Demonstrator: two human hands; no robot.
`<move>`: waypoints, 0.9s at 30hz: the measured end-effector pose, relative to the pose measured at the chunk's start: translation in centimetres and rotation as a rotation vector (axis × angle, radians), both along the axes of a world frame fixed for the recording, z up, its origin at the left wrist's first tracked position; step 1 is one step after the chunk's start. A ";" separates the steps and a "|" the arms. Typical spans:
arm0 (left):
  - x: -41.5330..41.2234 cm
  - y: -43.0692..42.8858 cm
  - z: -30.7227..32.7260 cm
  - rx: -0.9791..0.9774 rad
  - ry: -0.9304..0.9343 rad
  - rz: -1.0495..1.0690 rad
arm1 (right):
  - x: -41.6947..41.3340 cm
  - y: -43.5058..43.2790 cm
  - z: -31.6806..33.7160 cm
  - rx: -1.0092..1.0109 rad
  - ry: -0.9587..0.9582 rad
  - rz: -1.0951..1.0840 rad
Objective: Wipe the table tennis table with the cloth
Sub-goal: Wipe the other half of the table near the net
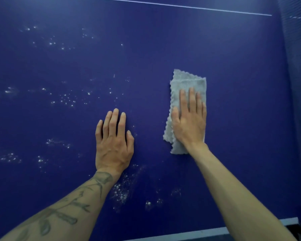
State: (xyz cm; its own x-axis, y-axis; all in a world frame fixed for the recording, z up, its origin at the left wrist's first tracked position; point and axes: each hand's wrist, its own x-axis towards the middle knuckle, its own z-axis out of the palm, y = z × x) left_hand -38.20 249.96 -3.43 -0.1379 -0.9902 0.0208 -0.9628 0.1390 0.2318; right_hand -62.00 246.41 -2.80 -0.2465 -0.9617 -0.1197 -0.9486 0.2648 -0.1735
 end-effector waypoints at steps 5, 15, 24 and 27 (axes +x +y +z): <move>-0.1 0.0 0.0 -0.013 -0.006 -0.003 | 6.5 -0.4 -0.8 -0.047 -0.010 0.213; 0.0 0.0 -0.2 -0.022 0.010 0.006 | -0.4 3.2 0.2 0.013 0.010 0.000; -0.1 0.0 -0.3 -0.058 0.011 0.006 | 5.3 6.1 -1.1 -0.056 0.005 0.393; -0.1 0.0 -0.3 -0.053 0.025 0.012 | 0.3 7.0 -0.8 -0.016 0.028 0.274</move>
